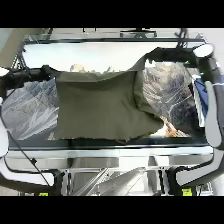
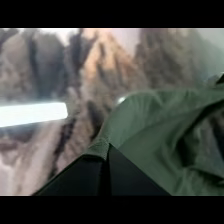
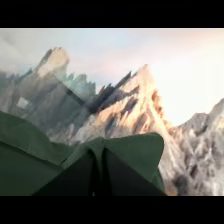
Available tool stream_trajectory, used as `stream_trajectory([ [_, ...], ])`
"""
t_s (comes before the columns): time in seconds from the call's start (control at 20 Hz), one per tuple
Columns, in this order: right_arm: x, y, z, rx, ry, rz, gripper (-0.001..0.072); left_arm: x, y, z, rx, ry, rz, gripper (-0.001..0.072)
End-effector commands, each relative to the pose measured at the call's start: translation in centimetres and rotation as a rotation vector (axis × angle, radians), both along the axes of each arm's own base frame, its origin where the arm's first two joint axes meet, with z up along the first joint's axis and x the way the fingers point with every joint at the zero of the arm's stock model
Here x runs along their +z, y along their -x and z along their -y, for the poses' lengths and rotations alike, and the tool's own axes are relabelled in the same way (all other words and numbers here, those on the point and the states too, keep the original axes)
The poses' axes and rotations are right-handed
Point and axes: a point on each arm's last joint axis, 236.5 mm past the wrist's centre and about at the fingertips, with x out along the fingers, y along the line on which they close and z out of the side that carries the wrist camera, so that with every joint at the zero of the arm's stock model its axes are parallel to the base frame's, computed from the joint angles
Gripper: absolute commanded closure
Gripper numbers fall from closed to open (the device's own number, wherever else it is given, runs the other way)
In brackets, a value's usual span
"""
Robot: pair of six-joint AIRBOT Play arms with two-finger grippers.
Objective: Fold the shirts.
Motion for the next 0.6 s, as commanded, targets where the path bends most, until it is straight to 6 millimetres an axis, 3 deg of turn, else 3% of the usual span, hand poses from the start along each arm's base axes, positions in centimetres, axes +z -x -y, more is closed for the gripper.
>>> stream_trajectory([
  [0.0,-3.6,-1.4,-0.2,-0.033,-0.053,-0.077,0.041,-6.6,-2.1,-2.3,0.015,-0.019,-0.08,0.0655],
  [0.05,-3.2,-0.7,0.1,-0.032,-0.073,-0.108,0.042,-6.5,-2.0,-3.0,-0.001,0.002,-0.101,0.0379],
  [0.1,-2.6,0.2,0.5,-0.015,-0.084,-0.133,0.0426,-5.9,-1.5,-3.9,-0.004,0.04,-0.138,0.0195],
  [0.15,-1.9,1.6,0.9,0.023,-0.08,-0.154,0.0632,-5.1,-1.0,-4.9,0.001,0.072,-0.172,0.0063],
  [0.2,-1.3,3.0,1.3,0.055,-0.083,-0.181,0.0693,-4.0,-0.1,-5.9,0.006,0.103,-0.206,0.006],
  [0.35,-0.4,8.1,1.3,0.169,-0.096,-0.322,0.0693,-2.6,3.9,-8.4,-0.014,0.122,-0.296,0.0061],
  [0.55,-3.4,15.8,0.1,0.294,-0.082,-0.573,0.0693,-8.4,13.4,-11.5,0.039,-0.028,-0.574,0.0061],
])
